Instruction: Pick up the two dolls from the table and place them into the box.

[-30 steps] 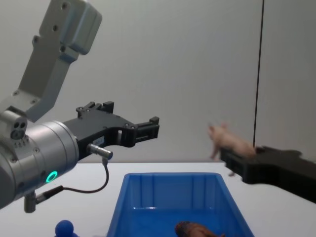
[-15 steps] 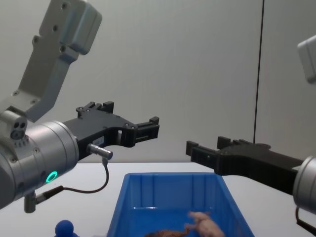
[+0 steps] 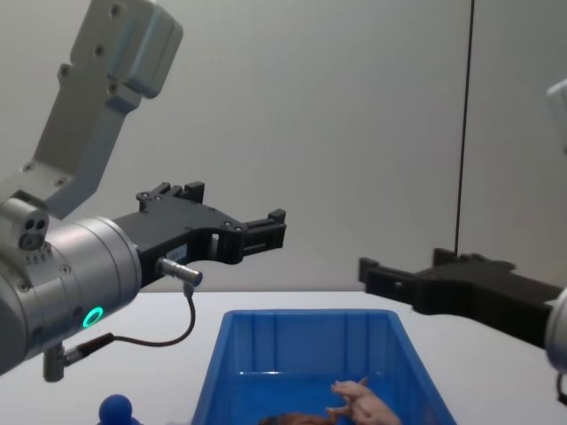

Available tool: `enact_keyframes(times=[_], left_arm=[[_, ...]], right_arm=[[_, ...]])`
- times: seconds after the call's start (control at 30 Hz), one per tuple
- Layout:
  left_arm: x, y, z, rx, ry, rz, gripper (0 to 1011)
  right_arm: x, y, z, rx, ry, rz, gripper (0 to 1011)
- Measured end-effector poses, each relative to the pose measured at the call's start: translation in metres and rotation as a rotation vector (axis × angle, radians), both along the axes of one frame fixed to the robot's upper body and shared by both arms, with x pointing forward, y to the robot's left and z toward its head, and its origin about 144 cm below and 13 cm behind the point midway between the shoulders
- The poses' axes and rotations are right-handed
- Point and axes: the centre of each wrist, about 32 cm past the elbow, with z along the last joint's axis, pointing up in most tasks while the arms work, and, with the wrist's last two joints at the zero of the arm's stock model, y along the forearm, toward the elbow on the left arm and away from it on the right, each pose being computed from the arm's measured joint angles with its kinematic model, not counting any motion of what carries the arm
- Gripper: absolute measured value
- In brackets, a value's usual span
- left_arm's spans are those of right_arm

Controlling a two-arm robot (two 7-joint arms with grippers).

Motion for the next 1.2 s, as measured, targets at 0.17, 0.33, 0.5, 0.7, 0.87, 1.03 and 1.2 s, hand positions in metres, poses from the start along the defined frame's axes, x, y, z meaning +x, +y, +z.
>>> enact_keyframes(times=[0.17,0.33,0.5,0.7,0.87,1.03,1.2], left_arm=[[0.0,0.0,0.0,0.0,0.0,0.0,1001],[0.0,0.0,0.0,0.0,0.0,0.0,1001],[0.0,0.0,0.0,0.0,0.0,0.0,1001],[0.0,0.0,0.0,0.0,0.0,0.0,1001],[0.0,0.0,-0.001,0.001,0.005,0.002,1001],[-0.002,0.002,0.0,0.004,0.019,0.013,1001],[-0.005,0.006,0.0,0.006,0.043,0.026,1001]], right_arm=[[-0.005,-0.007,0.0,-0.005,-0.005,-0.045,1001],[-0.011,-0.016,0.0,-0.006,-0.009,-0.096,1001],[-0.017,-0.023,0.0,-0.006,-0.011,-0.137,1001],[-0.021,-0.029,-0.001,-0.006,-0.011,-0.172,1001],[-0.024,-0.033,-0.001,-0.007,-0.012,-0.191,1001],[-0.026,-0.035,-0.001,-0.008,-0.012,-0.205,1001],[-0.027,-0.037,-0.001,-0.008,-0.013,-0.213,1001]])
